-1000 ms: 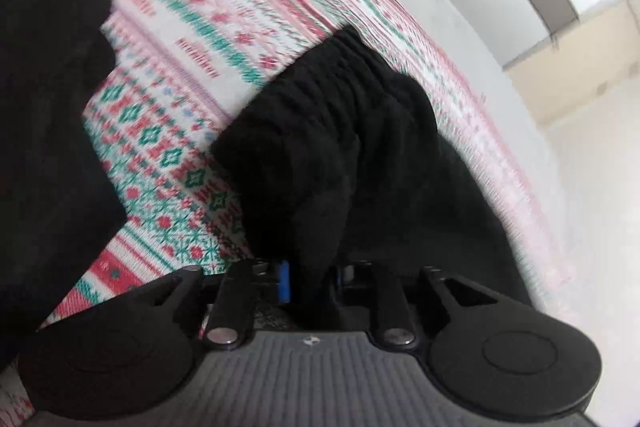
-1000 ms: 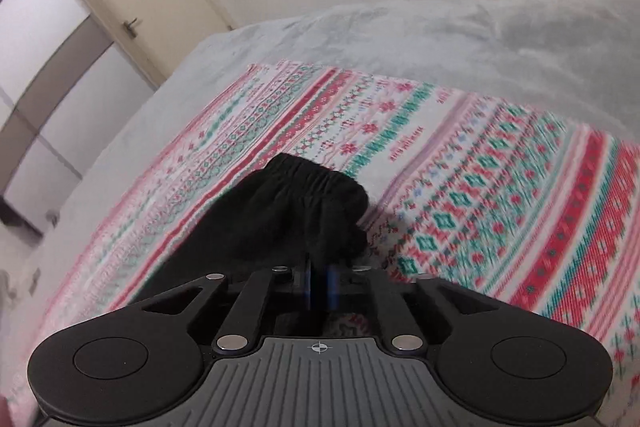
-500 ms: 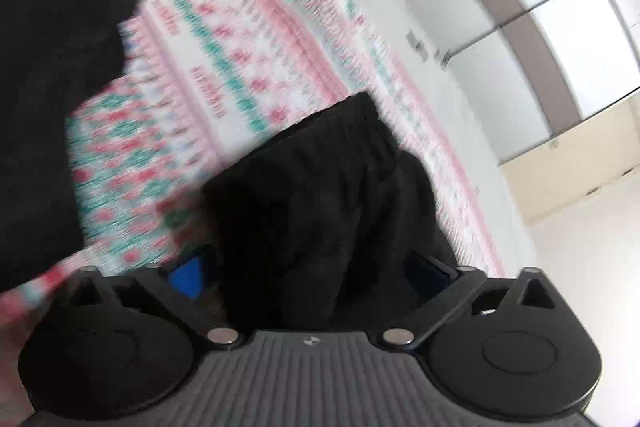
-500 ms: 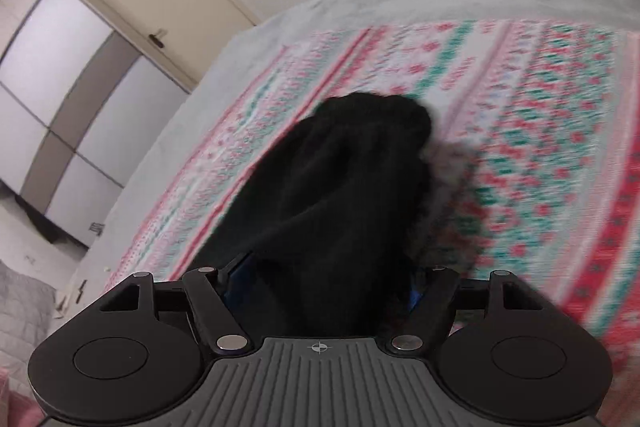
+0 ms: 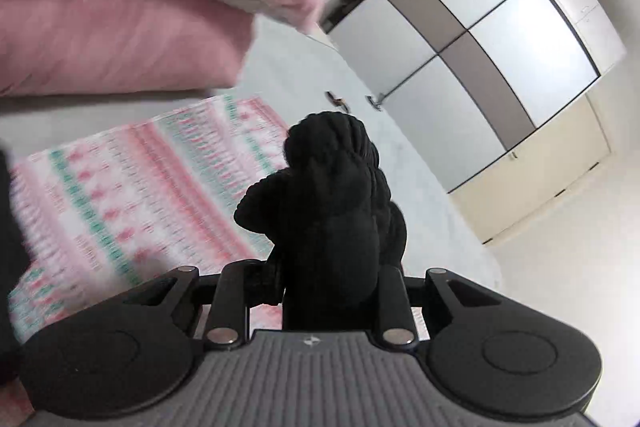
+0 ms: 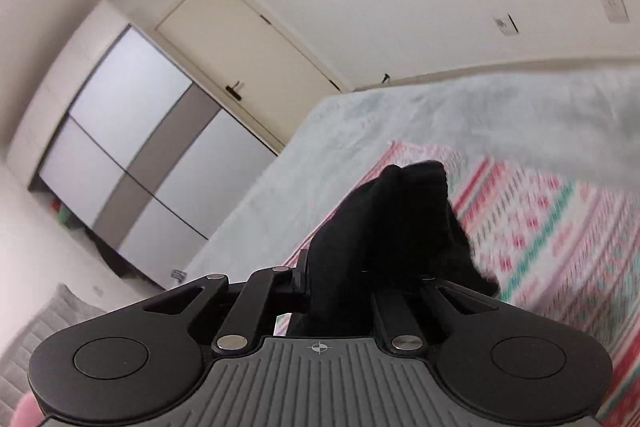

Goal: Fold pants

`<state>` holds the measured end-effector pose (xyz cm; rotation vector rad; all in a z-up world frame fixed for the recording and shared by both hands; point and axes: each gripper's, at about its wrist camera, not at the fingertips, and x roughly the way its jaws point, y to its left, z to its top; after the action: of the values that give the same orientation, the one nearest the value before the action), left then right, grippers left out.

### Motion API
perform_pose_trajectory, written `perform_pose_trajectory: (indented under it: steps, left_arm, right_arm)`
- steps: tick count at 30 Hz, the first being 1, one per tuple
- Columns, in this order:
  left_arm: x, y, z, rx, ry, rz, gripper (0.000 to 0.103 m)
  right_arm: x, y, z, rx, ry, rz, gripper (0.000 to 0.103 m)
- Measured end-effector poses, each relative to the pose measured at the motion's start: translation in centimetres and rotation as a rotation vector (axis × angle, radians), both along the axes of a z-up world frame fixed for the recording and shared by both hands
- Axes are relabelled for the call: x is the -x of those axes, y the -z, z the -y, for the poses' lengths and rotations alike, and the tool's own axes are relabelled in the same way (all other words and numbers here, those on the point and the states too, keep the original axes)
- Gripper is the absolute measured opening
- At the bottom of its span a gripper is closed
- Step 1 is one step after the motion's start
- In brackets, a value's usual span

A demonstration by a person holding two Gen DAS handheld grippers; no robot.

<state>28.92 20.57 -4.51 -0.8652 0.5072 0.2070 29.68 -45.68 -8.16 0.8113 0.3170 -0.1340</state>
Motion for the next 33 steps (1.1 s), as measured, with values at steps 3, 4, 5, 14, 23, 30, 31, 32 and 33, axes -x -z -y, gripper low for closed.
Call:
perform_pose_trajectory:
  steps: [3,4,5,14,23,30,31,32,33]
  left_arm:
    - [-4.2,-1.5,0.2,0.015,0.029,0.003,0.055]
    - [-4.9,-2.1,0.6,0.013,0.038,0.012,0.054]
    - [-5.2,-2.9,0.8,0.019,0.050,0.035,0.054]
    - [-2.4,5.3,2.7,0.011,0.063,0.031,0.055]
    - [-3.4,15.9,3.2,-0.054,0.088,-0.176,0.062]
    - [-3.9,15.9,2.8,-0.045,0.115,-0.188,0.067]
    - [-4.0,15.7,2.9,-0.056,0.125,-0.200,0.071]
    - [-4.7,16.2,2.7,-0.057,0.138,-0.205,0.081]
    - [-5.1,16.2,2.5,-0.050,0.159,-0.213,0.087]
  right_arm:
    - [-4.1,-0.8,1.0,0.022,0.017,-0.073,0.007]
    - [-5.5,-0.9,1.5,0.005,0.024,-0.081,0.007]
    - [-6.5,-1.1,1.7,-0.016,0.032,-0.071,0.007]
    - [-3.7,-2.8,1.8,0.209,0.112,0.116,0.007]
    - [-8.7,16.1,-1.1,0.487,0.059,-0.384,0.007]
    - [-8.2,13.4,-0.3,0.403,0.088,-0.333,0.007]
    - [-8.1,12.6,-0.8,0.437,0.090,-0.313,0.007]
    - [-8.1,11.8,-1.7,0.495,0.087,-0.309,0.007]
    - [-8.7,11.6,-2.2,0.545,0.081,-0.319,0.007]
